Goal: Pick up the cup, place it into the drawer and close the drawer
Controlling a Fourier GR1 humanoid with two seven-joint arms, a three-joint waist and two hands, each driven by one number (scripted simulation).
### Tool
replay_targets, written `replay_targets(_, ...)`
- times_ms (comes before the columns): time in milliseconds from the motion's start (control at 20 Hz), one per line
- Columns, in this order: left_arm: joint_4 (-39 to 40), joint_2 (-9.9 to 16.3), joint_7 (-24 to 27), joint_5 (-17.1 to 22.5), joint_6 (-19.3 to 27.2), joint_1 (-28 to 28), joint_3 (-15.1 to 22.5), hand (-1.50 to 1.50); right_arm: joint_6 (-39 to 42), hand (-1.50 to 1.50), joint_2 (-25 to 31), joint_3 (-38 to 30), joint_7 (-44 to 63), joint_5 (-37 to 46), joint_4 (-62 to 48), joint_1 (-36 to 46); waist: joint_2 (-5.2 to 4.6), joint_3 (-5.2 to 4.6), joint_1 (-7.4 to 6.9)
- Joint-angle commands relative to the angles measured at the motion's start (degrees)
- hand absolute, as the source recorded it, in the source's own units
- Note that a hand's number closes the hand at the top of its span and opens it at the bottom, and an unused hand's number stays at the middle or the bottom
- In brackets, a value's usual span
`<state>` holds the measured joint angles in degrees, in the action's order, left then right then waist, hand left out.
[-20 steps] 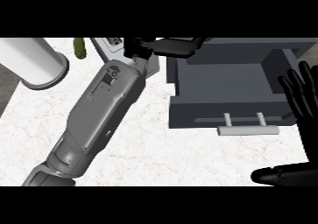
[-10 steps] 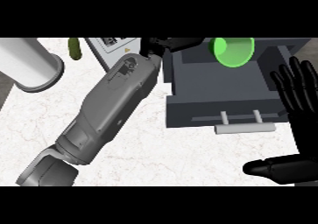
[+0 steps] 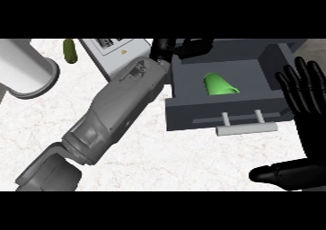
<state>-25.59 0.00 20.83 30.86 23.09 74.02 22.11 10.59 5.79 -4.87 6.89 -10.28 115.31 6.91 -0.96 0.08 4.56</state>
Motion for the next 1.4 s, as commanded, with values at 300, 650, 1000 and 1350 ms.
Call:
replay_targets(300,4.86,0.0,-3.79,1.28,2.77,3.41,10.02,-1.5,0.32,-1.5,-1.27,1.68,-3.12,1.87,-2.23,-0.06,-0.35,0.04,0.72)
replay_targets(650,0.9,0.0,-0.44,6.41,5.06,0.04,12.33,-1.5,0.94,-1.5,-0.94,0.76,-1.49,-1.41,-2.52,1.97,-0.5,0.01,1.61)
replay_targets(1000,-1.7,0.0,7.69,12.36,1.07,-1.05,8.64,-1.5,-0.12,-1.5,-2.0,1.9,3.66,-5.03,2.34,1.53,0.02,-0.08,0.01)
replay_targets(1350,-6.65,0.01,5.06,14.81,1.35,-0.76,4.72,-1.5,2.98,1.5,2.47,-1.65,7.12,-10.5,7.34,-0.95,0.95,-0.08,-3.14)
